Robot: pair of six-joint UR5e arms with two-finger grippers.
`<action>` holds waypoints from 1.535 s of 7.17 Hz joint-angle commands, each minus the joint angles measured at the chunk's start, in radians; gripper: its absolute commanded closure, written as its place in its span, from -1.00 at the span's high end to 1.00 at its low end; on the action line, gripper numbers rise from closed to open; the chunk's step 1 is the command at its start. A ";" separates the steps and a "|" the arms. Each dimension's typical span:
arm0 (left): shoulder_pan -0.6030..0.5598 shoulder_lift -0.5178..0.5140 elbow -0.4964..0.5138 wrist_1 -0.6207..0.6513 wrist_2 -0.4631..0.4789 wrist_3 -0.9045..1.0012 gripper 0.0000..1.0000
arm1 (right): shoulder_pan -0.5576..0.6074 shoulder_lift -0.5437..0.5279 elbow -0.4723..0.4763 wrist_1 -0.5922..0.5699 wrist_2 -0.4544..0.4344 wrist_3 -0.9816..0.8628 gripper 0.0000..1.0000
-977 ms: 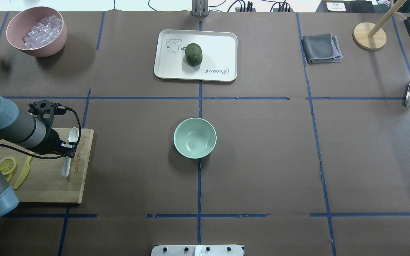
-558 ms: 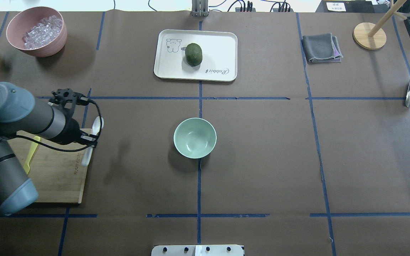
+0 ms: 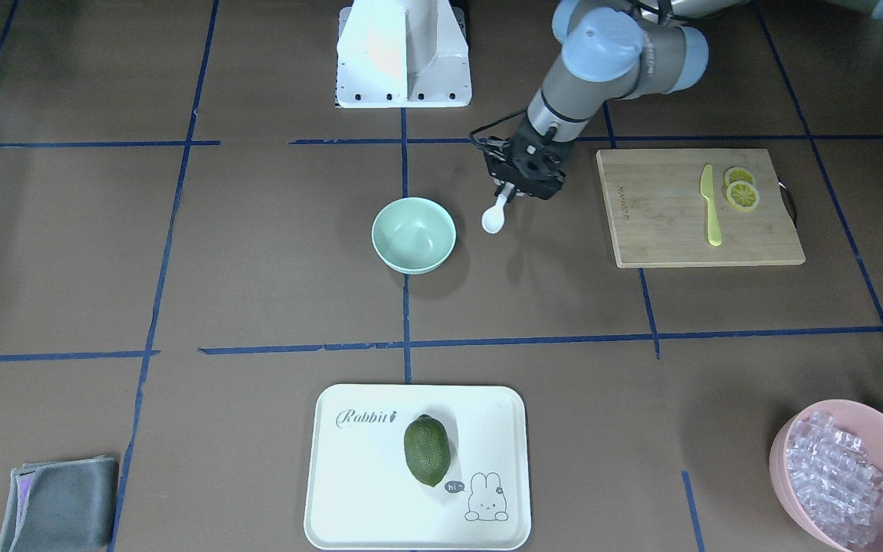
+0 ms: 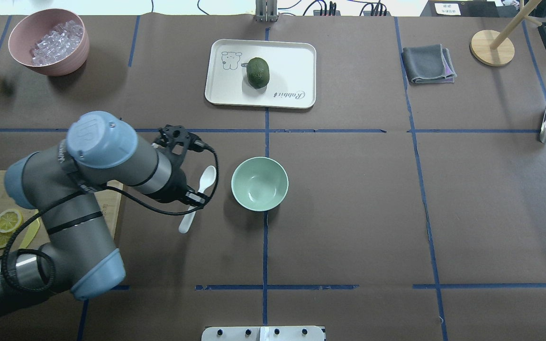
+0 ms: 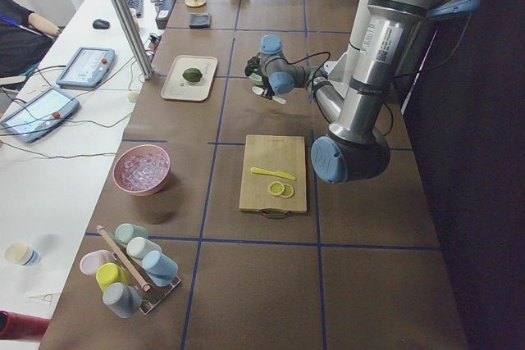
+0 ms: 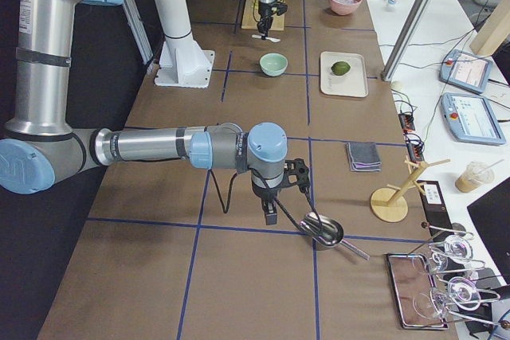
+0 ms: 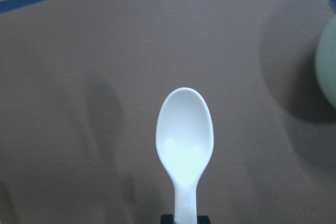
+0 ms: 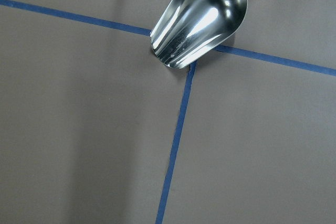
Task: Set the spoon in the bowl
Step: 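Lift the spoon with the left gripper and carry it over the green bowl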
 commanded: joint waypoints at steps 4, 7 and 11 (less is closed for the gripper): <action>0.022 -0.294 0.277 0.074 0.000 -0.009 -0.88 | 0.000 -0.002 0.000 0.000 0.002 0.001 1.00; 0.020 -0.296 0.276 0.065 -0.001 -0.005 1.00 | 0.000 -0.002 -0.002 0.000 0.002 0.003 1.00; -0.044 -0.221 0.237 0.076 -0.014 0.008 1.00 | 0.000 -0.002 -0.008 -0.002 0.002 0.009 1.00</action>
